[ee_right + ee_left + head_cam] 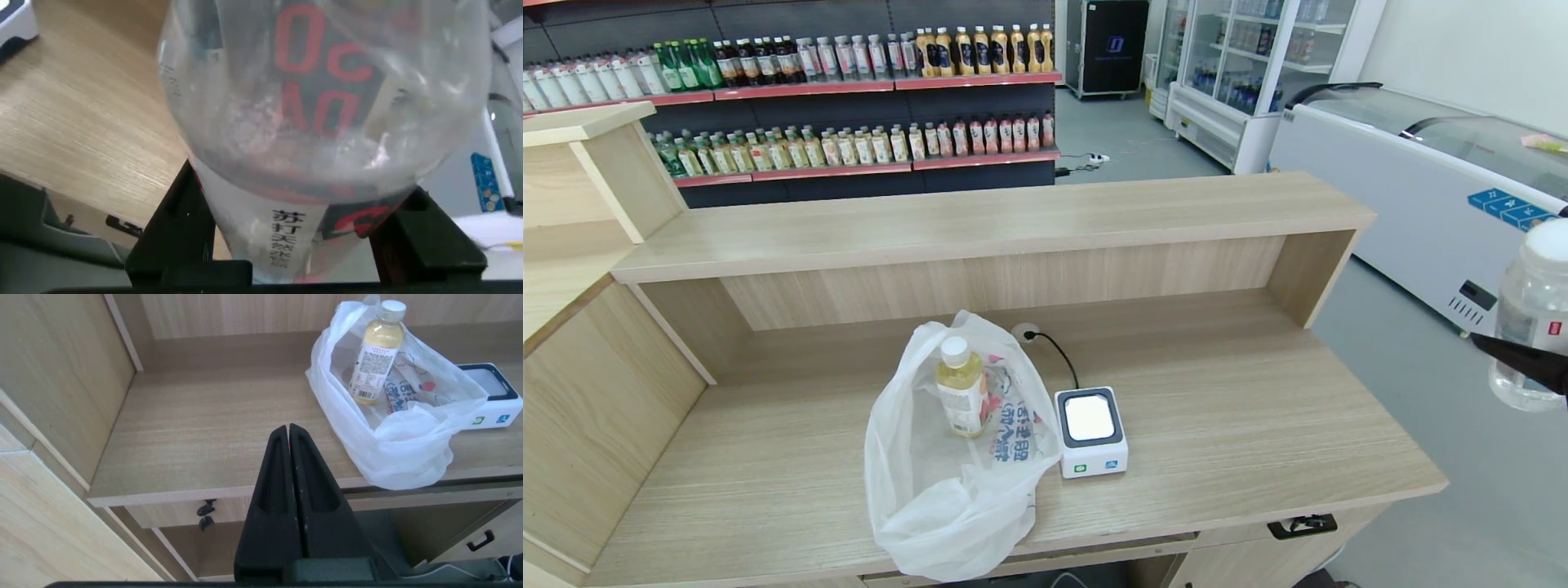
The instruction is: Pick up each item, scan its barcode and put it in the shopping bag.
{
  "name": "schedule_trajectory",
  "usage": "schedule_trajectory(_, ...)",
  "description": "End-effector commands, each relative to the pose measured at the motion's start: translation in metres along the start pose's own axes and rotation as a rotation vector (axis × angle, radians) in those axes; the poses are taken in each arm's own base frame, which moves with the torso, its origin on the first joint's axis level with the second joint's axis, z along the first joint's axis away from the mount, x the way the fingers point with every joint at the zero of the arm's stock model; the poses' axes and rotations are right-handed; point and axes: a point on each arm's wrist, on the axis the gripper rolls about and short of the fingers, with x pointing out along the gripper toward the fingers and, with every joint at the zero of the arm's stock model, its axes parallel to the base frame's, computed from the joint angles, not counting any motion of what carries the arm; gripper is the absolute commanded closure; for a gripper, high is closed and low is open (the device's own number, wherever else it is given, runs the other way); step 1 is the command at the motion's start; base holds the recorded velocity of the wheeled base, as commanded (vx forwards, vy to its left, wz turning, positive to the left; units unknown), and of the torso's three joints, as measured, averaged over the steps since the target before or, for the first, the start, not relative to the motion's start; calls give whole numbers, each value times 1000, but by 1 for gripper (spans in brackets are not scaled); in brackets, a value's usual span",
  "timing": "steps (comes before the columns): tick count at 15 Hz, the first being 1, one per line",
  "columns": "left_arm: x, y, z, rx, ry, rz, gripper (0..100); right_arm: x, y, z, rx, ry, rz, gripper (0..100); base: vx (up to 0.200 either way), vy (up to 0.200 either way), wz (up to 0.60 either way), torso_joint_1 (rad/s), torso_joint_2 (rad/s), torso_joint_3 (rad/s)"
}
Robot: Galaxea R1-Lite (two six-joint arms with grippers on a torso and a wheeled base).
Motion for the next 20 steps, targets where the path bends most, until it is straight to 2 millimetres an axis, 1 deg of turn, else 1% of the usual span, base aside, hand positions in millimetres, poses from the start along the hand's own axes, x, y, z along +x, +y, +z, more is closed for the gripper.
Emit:
schedule_trajectory(1,0,0,0,0,0,0,100,3,-1,-2,-36,-7,9,100,0,0,600,2,-2,2)
schedule_trajectory(3,0,0,0,0,0,0,100,12,0,-6,-136,-57,57,100,0,0,600,2,-2,5)
schedule_trajectory(4,0,0,0,0,0,0,100,17,1,-6,-162,-123,120,100,0,0,600,2,-2,7)
schedule_trajectory(5,0,0,0,0,0,-1,100,22,3,-8,-168,-197,192,100,0,0,0,0,0,0)
schedule_trajectory(6,0,0,0,0,0,0,100,30,5,-13,-241,-230,228,100,0,0,0,0,0,0)
schedule_trajectory(8,0,0,0,0,0,0,100,40,6,-20,-325,-264,263,100,0,0,0,0,0,0)
schedule_trajectory(9,0,0,0,0,0,0,100,48,10,-25,-328,-330,321,100,0,0,0,0,0,0)
schedule_trajectory(10,0,0,0,0,0,0,100,55,15,-24,-324,-371,362,100,0,0,0,0,0,0)
schedule_trajectory(11,0,0,0,0,0,0,100,58,22,-24,-319,-388,395,100,0,0,0,0,0,0)
schedule_trajectory(12,0,0,0,0,0,0,100,61,24,-24,-318,-396,406,100,0,0,0,0,0,0)
schedule_trajectory(13,0,0,0,0,0,0,100,67,29,-26,-307,-420,443,100,0,0,0,0,0,0)
schedule_trajectory(16,0,0,0,0,0,0,100,90,42,-22,-348,-526,528,100,0,0,0,0,0,0)
schedule_trajectory(20,0,0,0,0,0,-1,100,112,60,-23,-401,-622,602,100,0,0,0,0,0,0)
